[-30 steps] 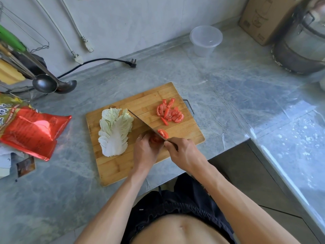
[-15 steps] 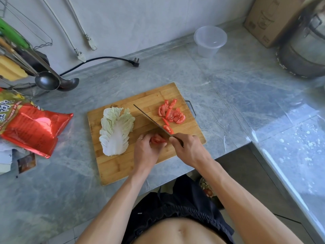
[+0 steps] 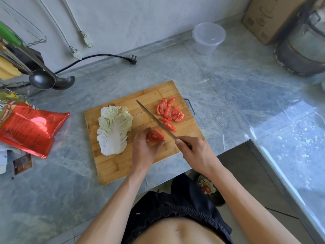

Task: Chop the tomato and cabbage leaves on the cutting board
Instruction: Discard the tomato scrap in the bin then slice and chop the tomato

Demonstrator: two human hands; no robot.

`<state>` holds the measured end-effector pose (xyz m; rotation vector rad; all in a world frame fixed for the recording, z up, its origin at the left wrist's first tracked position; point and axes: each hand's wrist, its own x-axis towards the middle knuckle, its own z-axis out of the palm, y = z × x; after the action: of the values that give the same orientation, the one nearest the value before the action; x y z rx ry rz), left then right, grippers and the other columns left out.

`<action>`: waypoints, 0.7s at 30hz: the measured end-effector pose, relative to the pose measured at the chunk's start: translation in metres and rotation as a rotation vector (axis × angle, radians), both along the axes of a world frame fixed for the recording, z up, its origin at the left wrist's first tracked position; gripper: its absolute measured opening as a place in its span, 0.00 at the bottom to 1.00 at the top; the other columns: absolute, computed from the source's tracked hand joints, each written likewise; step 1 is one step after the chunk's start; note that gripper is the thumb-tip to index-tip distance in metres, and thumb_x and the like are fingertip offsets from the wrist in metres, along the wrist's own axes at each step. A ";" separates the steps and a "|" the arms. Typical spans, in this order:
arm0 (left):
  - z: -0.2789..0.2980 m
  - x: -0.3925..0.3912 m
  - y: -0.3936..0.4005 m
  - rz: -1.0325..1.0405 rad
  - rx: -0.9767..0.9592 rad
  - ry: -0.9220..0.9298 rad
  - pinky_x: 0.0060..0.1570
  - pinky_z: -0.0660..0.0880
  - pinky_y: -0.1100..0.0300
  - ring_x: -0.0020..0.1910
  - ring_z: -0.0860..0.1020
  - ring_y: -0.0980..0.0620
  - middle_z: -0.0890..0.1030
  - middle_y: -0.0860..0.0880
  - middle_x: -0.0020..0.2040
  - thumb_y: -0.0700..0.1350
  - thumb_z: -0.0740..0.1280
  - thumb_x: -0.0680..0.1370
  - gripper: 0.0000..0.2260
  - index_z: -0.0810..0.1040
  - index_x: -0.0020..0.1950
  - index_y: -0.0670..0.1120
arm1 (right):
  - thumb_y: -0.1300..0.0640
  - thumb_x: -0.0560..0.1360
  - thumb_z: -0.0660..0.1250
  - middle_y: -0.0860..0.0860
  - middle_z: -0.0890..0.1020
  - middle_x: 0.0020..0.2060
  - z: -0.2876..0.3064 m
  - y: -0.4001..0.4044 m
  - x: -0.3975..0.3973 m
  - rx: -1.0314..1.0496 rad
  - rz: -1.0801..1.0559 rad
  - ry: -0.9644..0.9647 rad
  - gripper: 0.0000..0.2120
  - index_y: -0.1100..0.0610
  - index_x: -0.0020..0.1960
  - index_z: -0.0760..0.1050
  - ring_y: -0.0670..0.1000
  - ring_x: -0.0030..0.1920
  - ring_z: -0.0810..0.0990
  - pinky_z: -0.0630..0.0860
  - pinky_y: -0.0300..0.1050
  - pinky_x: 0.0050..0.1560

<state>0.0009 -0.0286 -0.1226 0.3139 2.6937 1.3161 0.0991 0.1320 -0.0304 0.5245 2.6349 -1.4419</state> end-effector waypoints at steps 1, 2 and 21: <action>0.000 0.000 -0.003 0.010 0.025 -0.022 0.46 0.74 0.64 0.46 0.78 0.56 0.80 0.49 0.50 0.53 0.80 0.66 0.26 0.79 0.61 0.46 | 0.51 0.83 0.61 0.50 0.69 0.28 0.002 -0.003 0.004 -0.020 -0.002 -0.013 0.16 0.57 0.41 0.76 0.46 0.29 0.67 0.64 0.39 0.32; 0.001 0.000 -0.006 0.008 0.035 -0.034 0.45 0.76 0.62 0.44 0.79 0.56 0.80 0.49 0.48 0.51 0.80 0.67 0.24 0.79 0.60 0.47 | 0.51 0.83 0.60 0.50 0.69 0.28 0.003 -0.006 0.007 -0.034 -0.004 -0.023 0.16 0.56 0.40 0.75 0.47 0.30 0.68 0.64 0.39 0.32; 0.008 -0.003 -0.011 -0.119 -0.042 0.192 0.44 0.77 0.54 0.44 0.79 0.50 0.77 0.57 0.40 0.46 0.78 0.68 0.12 0.83 0.49 0.49 | 0.47 0.84 0.59 0.54 0.72 0.31 0.016 -0.021 0.011 -0.055 -0.007 -0.091 0.22 0.64 0.41 0.72 0.49 0.30 0.66 0.63 0.38 0.30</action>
<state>-0.0017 -0.0394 -0.1149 0.6159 2.8014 1.2534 0.1099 0.1108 -0.0142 0.5797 2.5187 -1.4519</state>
